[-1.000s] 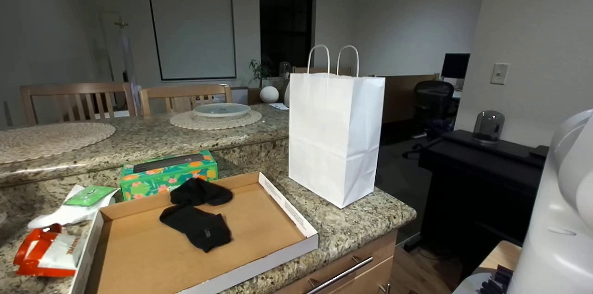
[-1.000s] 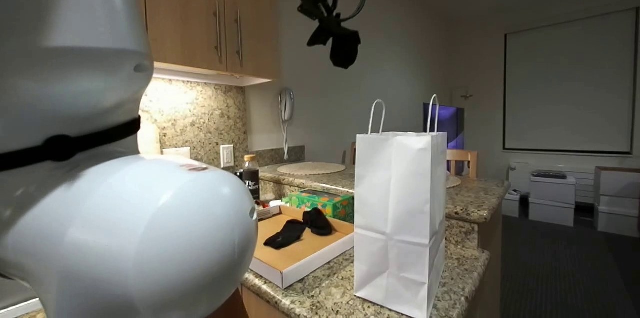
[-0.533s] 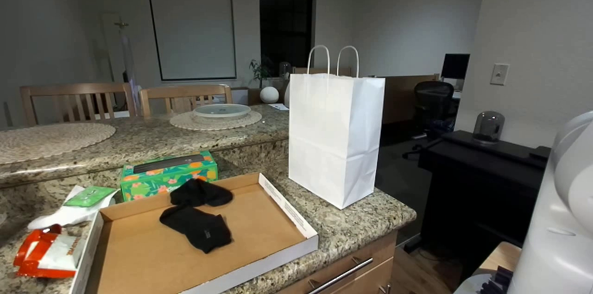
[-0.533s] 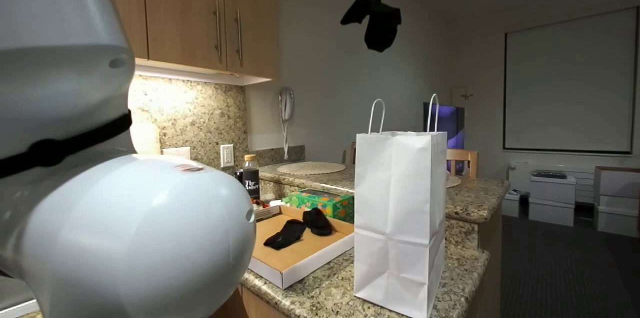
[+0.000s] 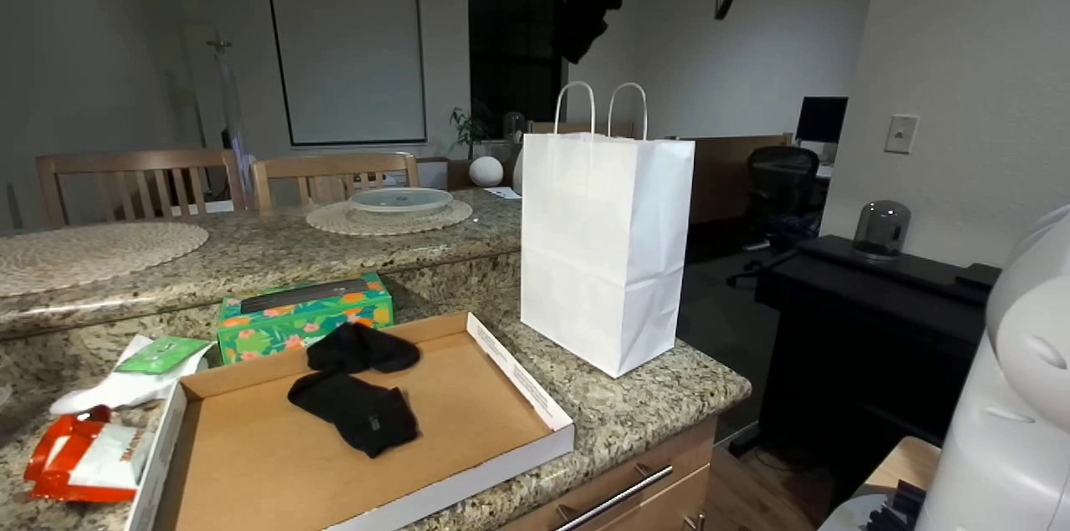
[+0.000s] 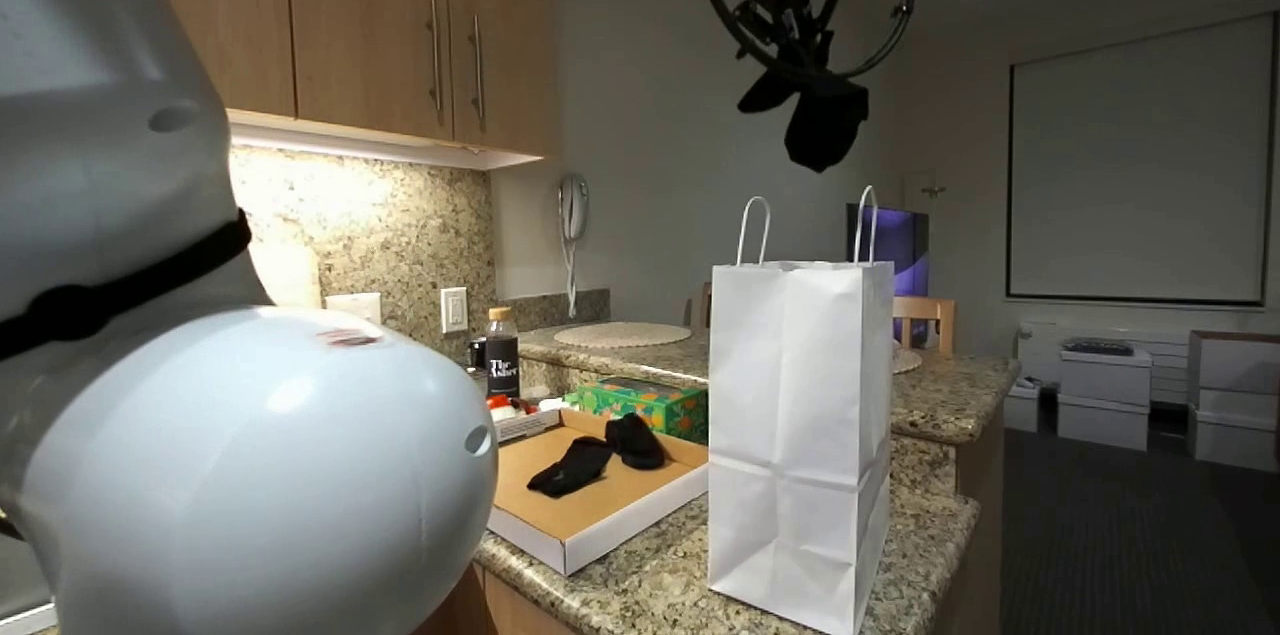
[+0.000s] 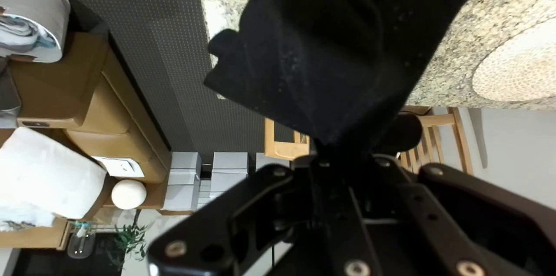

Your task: Place the black socks inside the white paper bag

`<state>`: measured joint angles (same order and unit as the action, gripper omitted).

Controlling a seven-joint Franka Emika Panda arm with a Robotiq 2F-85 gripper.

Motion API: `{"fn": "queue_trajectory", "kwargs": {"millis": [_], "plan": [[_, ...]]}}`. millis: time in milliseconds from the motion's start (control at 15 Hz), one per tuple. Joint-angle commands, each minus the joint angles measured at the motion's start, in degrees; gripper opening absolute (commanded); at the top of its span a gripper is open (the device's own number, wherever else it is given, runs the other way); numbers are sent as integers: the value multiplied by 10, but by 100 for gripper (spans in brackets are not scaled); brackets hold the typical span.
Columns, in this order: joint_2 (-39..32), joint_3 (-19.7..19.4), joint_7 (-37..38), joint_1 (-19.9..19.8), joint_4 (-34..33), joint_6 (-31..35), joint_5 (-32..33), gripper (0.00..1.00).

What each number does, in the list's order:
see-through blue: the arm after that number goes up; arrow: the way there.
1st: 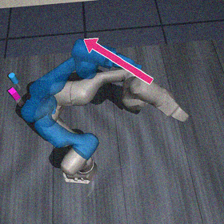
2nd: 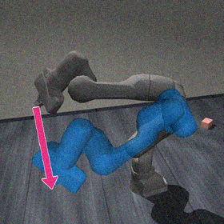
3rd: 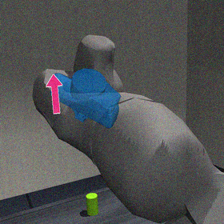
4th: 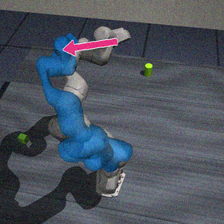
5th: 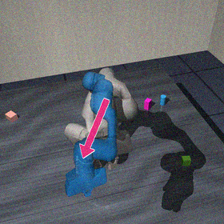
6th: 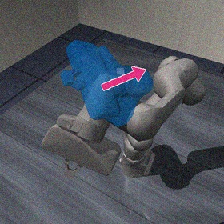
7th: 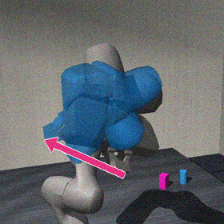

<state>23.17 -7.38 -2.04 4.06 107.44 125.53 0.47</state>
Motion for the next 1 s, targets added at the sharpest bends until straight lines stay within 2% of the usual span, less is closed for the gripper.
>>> {"fn": "queue_trajectory", "kwargs": {"millis": [0, 200, 600, 667, 733, 933], "plan": [[10, -23, -60, -14, 58, 29, -49, 3], [-6, -37, -95, -15, 75, 10, -74, 3], [-29, -24, -114, -23, 101, -28, -55, 3], [-34, -19, -110, -24, 100, -37, -51, 37], [-37, -16, -109, -24, 97, -46, -48, 38], [-40, 1, -90, -27, 78, -53, -37, 57]]}}
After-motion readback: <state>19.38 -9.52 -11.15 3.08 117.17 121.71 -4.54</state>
